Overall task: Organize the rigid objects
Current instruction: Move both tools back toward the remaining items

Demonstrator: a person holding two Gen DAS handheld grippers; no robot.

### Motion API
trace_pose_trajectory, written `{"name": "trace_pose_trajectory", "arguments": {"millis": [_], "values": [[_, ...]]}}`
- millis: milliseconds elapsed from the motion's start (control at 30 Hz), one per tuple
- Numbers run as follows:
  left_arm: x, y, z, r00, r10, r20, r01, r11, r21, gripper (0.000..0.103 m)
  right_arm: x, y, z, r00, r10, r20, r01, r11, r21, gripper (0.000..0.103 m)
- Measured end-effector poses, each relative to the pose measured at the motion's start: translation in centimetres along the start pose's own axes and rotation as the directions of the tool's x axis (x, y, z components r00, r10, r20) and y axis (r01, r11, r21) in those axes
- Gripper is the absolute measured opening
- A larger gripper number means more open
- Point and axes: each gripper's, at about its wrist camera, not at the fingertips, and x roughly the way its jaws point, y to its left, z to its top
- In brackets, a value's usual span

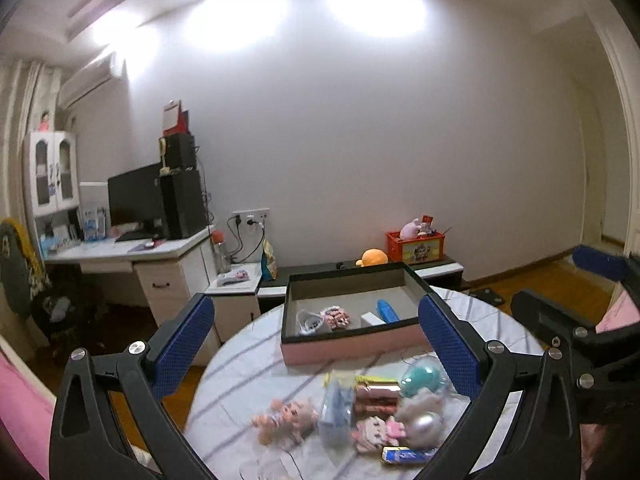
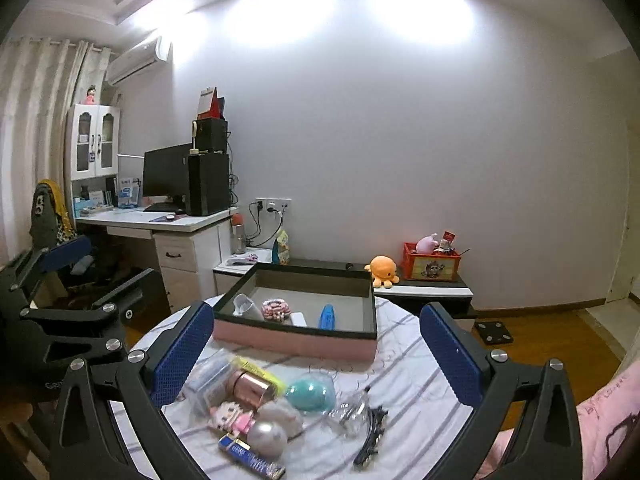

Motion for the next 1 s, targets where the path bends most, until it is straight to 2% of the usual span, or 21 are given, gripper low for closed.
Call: {"name": "trace_pose_trajectory", "arguments": {"millis": [133, 267, 467, 667, 833, 1000], "values": [[-1.7, 0.1, -0.4, 1.0, -0.021, 0.019, 0.022, 0.999, -0.029, 0.103, -1.5, -0.1, -0.8, 1.0, -0.006, 0.004, 0.006, 1.0, 0.005, 0.103], [-2.0, -0.4, -0.6, 1.0, -0.012, 0.019, 0.012, 1.0, -0.012, 0.103, -2.5, -0.1, -1.5, 1.0, -0.018, 0.007, 0.018, 1.0, 0.002, 0.103], [-1.6, -0.5, -1.9, 1.0, -0.017, -0.025, 0.017, 1.0, -0.004, 0.103, -2.9, 0.0, -2.5, 0.999, -0.036, -0.017, 0.036, 0.999, -0.012, 0.103], [0.5, 0.0, -4.1, 0.993, -0.008, -0.122, 0.009, 1.0, 0.013, 0.103, -1.7, -0.7, -3.8, 0.997, -0.048, -0.066, 0.048, 0.999, 0.003, 0.103], [2.9, 0.8, -6.9, 0.973, -0.001, -0.232, 0.004, 1.0, 0.012, 0.103, 0.1, -1.7, -5.7, 0.989, -0.056, -0.138, 0.06, 0.998, 0.023, 0.103], [5.2, 2.3, -9.7, 0.944, 0.012, -0.33, -0.014, 1.0, -0.003, 0.103, 2.6, -2.3, -8.1, 0.97, -0.061, -0.233, 0.072, 0.997, 0.038, 0.103]]}}
